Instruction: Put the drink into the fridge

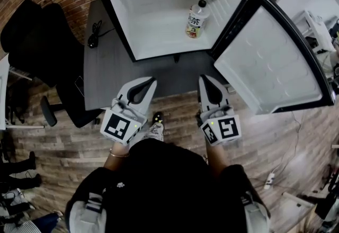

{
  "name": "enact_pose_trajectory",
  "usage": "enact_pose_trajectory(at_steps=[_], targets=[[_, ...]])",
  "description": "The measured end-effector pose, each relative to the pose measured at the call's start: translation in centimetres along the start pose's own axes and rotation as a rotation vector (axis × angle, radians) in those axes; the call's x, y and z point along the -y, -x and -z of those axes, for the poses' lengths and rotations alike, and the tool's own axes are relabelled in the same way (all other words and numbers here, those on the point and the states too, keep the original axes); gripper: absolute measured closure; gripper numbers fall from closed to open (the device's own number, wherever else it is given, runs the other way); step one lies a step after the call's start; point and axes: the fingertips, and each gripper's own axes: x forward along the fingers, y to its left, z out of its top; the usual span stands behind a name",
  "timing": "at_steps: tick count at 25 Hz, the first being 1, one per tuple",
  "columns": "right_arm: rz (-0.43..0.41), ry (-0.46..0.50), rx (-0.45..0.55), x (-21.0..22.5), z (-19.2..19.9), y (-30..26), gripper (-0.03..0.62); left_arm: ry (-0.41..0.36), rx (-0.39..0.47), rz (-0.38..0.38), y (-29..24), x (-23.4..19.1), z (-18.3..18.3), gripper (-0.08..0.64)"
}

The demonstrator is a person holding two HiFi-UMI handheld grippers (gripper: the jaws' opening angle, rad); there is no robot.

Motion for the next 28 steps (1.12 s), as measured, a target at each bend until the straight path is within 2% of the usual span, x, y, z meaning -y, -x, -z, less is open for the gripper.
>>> enact_pose_trajectory(at_steps=[7,28], targets=[[-0.012,0.039,-0.018,-0.76,-0.14,0.08,0.594,0.002,-0.003,-0.01,0.56,0.1,0.04,0.563],[-0.01,0.047,-0.005,-0.81,-0.79,0.59,0.594,-0.005,0.004,-0.011,0.8,0.68,-0.5,0.563]])
